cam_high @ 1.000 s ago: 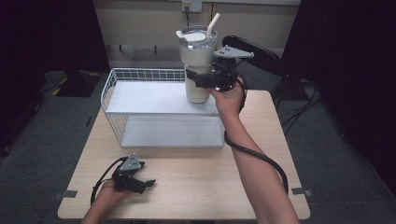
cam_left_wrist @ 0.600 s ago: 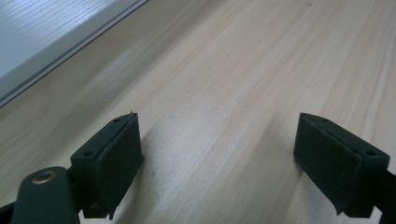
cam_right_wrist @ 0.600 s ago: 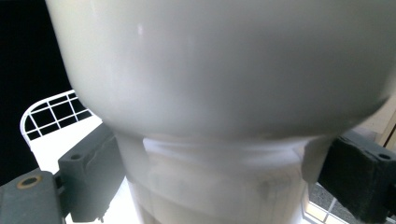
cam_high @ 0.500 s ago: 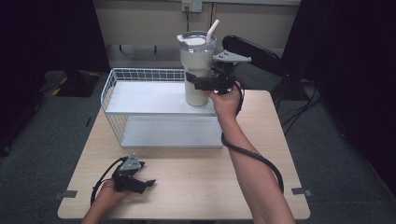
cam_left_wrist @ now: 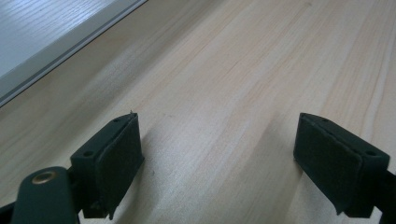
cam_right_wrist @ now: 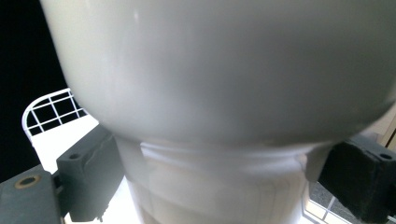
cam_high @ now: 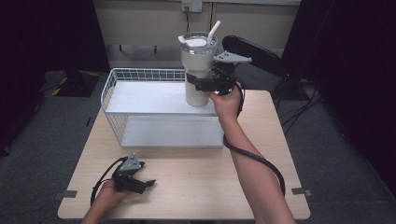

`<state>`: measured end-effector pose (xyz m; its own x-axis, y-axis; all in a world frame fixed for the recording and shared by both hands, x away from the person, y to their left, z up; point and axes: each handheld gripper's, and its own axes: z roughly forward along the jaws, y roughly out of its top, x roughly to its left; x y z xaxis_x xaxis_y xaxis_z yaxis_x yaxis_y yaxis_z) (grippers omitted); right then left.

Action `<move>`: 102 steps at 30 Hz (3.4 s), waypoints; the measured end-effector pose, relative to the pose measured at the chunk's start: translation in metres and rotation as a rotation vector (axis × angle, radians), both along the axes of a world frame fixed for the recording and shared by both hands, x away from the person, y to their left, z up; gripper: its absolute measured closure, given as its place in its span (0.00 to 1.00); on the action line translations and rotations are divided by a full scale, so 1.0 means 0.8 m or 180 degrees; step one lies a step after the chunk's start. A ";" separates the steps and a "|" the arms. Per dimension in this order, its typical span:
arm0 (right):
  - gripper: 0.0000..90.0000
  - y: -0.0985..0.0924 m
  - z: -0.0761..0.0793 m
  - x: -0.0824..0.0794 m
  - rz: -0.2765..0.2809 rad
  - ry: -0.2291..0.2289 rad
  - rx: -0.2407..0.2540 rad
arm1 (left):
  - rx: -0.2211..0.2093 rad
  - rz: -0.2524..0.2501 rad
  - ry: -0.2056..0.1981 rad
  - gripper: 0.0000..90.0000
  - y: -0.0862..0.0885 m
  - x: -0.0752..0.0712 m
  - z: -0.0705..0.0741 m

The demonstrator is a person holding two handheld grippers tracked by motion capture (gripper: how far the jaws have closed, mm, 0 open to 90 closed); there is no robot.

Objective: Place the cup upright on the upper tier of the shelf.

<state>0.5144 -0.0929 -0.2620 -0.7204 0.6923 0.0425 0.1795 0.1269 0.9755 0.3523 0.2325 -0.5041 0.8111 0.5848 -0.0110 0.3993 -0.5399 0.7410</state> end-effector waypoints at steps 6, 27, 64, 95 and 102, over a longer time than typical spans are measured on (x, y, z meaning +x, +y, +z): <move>0.10 -0.002 -0.001 -0.004 0.0027 -0.0038 -0.0054 | 0.0000 -0.0001 0.0001 0.16 0.000 0.000 0.000; 0.09 -0.002 -0.002 -0.010 -0.0022 -0.0016 -0.0128 | -0.0001 -0.0001 0.0001 0.16 0.000 0.000 0.000; 0.12 -0.035 -0.015 -0.080 0.0445 0.0024 -0.0376 | -0.0005 -0.0003 -0.0011 0.16 0.000 0.000 0.000; 0.14 -0.041 -0.110 -0.158 0.1007 0.0095 -0.0394 | 0.0005 -0.0006 0.0000 0.16 0.000 0.000 0.000; 0.14 -0.047 -0.148 -0.167 0.1074 0.0255 -0.0380 | 0.0004 -0.0006 -0.0001 0.16 0.000 0.000 0.000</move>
